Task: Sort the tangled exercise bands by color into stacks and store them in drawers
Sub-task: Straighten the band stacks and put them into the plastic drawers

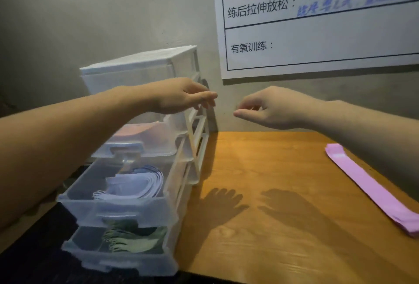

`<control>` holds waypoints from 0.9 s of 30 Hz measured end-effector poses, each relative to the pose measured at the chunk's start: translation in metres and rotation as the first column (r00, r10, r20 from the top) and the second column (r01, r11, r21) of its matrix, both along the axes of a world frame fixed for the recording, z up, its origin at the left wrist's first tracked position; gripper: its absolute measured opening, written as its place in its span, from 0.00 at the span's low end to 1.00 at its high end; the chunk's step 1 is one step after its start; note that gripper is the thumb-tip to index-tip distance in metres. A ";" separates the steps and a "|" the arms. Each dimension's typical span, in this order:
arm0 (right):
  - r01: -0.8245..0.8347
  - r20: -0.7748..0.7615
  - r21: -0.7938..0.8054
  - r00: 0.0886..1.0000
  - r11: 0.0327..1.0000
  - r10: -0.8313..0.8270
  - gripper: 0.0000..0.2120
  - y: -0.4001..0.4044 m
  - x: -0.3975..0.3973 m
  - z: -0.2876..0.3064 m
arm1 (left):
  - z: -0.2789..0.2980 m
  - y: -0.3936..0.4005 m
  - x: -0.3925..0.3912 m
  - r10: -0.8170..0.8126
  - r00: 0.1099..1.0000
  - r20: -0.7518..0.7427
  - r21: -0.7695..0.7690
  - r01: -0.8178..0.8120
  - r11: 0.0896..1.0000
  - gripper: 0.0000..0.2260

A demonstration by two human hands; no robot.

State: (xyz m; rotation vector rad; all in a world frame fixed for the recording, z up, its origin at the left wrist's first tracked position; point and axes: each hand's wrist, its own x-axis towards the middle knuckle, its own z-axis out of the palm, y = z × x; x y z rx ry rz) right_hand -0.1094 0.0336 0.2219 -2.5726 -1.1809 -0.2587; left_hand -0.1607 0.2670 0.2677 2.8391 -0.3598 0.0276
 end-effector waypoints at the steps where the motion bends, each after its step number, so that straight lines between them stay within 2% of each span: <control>1: 0.025 -0.015 0.007 1.000 1.000 -0.025 0.18 -0.020 0.002 -0.005 | -0.004 -0.020 0.007 -0.029 1.000 -0.001 0.006 0.029 1.000 0.23; 4: 0.120 -0.072 0.001 0.990 0.993 -0.119 0.18 -0.079 0.010 -0.025 | -0.022 -0.079 0.033 -0.100 0.995 -0.021 0.046 0.101 0.994 0.19; 9: 0.311 -0.203 -0.009 0.930 0.950 -0.307 0.17 -0.176 0.021 -0.073 | -0.079 -0.180 0.077 -0.215 0.972 -0.091 0.125 0.225 0.966 0.20; 15: 0.505 -0.308 -0.039 0.815 0.862 -0.491 0.12 -0.263 0.035 -0.140 | -0.170 -0.268 0.136 -0.321 0.939 -0.122 0.052 0.329 0.943 0.15; 21: 0.651 -0.465 0.071 0.692 0.756 -0.553 0.10 -0.300 0.069 -0.202 | -0.245 -0.300 0.196 -0.265 0.955 -0.134 -0.115 0.250 0.961 0.19; 25: 0.741 -0.579 0.176 0.611 0.648 -0.540 0.13 -0.296 0.099 -0.232 | -0.271 -0.307 0.229 -0.194 0.971 -0.137 -0.211 0.163 0.964 0.25; 27: 0.759 -0.592 0.208 0.600 0.617 -0.538 0.15 -0.290 0.110 -0.245 | -0.280 -0.310 0.245 -0.149 0.981 -0.121 -0.229 0.119 0.966 0.27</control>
